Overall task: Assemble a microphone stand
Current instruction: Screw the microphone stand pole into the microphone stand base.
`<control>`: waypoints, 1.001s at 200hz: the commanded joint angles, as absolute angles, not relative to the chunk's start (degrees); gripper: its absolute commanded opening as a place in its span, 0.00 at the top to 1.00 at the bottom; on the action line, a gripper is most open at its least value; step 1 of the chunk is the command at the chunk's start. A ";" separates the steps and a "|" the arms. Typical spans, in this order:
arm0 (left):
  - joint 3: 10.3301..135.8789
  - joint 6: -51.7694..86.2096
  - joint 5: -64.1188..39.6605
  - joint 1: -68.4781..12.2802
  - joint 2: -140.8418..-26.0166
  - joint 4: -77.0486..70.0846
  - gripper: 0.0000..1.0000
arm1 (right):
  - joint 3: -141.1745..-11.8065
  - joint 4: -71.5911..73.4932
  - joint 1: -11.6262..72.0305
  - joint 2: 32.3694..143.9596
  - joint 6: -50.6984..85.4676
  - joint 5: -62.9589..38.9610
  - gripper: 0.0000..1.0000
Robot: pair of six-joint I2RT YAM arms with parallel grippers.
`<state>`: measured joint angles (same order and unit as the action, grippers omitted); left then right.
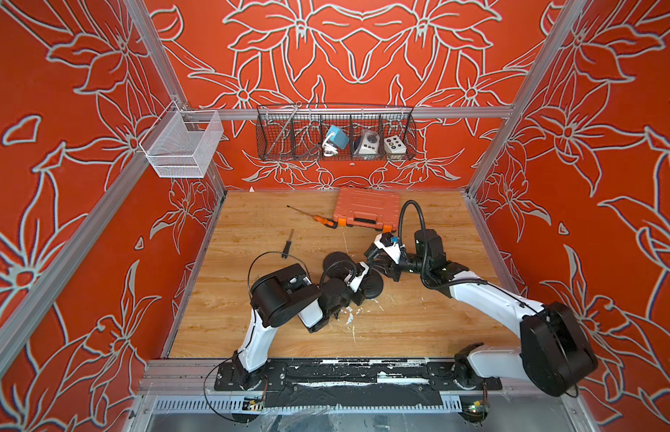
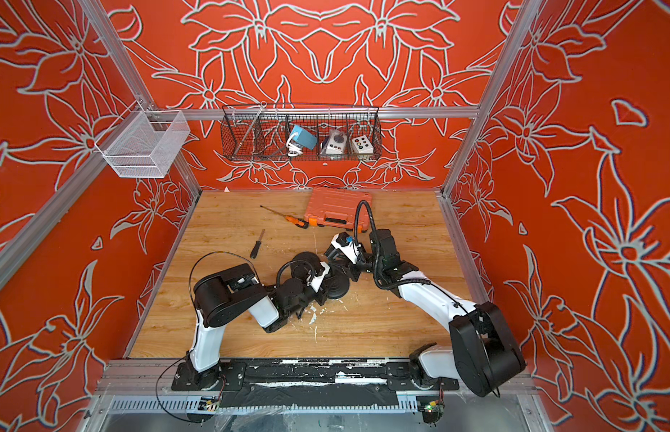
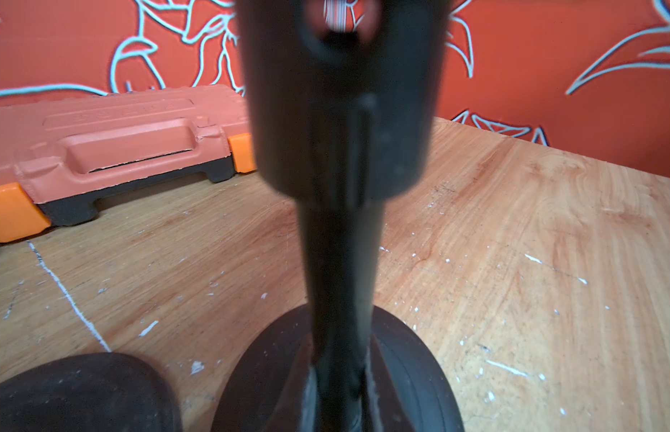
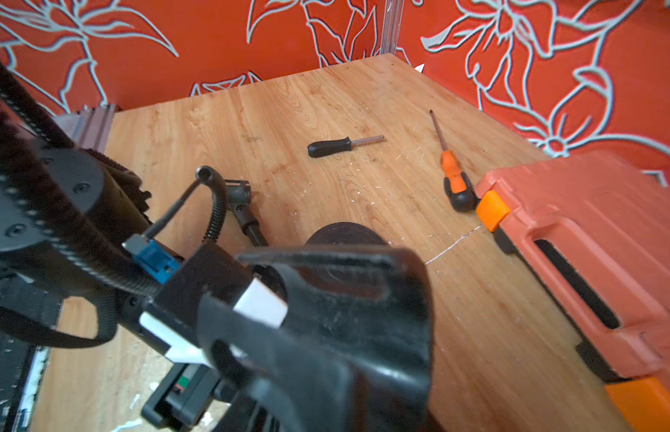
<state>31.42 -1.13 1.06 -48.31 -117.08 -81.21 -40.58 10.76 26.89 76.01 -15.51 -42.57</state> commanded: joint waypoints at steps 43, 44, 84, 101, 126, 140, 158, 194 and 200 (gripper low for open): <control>31.25 -0.24 -1.86 -48.76 -119.23 -78.40 0.89 | -37.86 16.17 27.05 77.83 -13.70 -44.20 1.00; 31.27 -0.25 -1.86 -48.77 -119.25 -78.40 0.89 | -37.61 16.31 27.02 77.81 -13.57 -44.07 1.00; 31.53 0.00 -1.76 -49.04 -119.15 -77.78 0.71 | -28.90 20.55 29.05 74.12 -5.87 -30.39 1.00; 31.70 -0.18 -1.32 -49.22 -119.48 -78.21 0.69 | -26.61 20.10 30.79 72.88 -3.08 -24.32 1.00; 31.69 -0.22 -1.32 -49.24 -119.29 -78.22 0.67 | -25.22 18.41 33.27 71.75 -0.88 -18.24 1.00; 31.66 -0.26 -1.28 -49.31 -119.18 -78.22 0.67 | -25.62 16.22 35.30 71.63 -0.36 -14.72 1.00; 31.94 -0.18 -1.40 -49.31 -119.27 -78.17 0.66 | -26.88 13.26 38.75 71.76 0.56 -9.05 1.00; 31.90 -0.30 -1.27 -49.48 -119.19 -78.29 0.67 | -28.02 9.03 45.23 72.01 4.92 3.57 1.00; 31.89 -0.35 -1.19 -49.45 -119.25 -78.35 0.67 | -28.14 8.72 46.10 72.11 5.46 4.65 1.00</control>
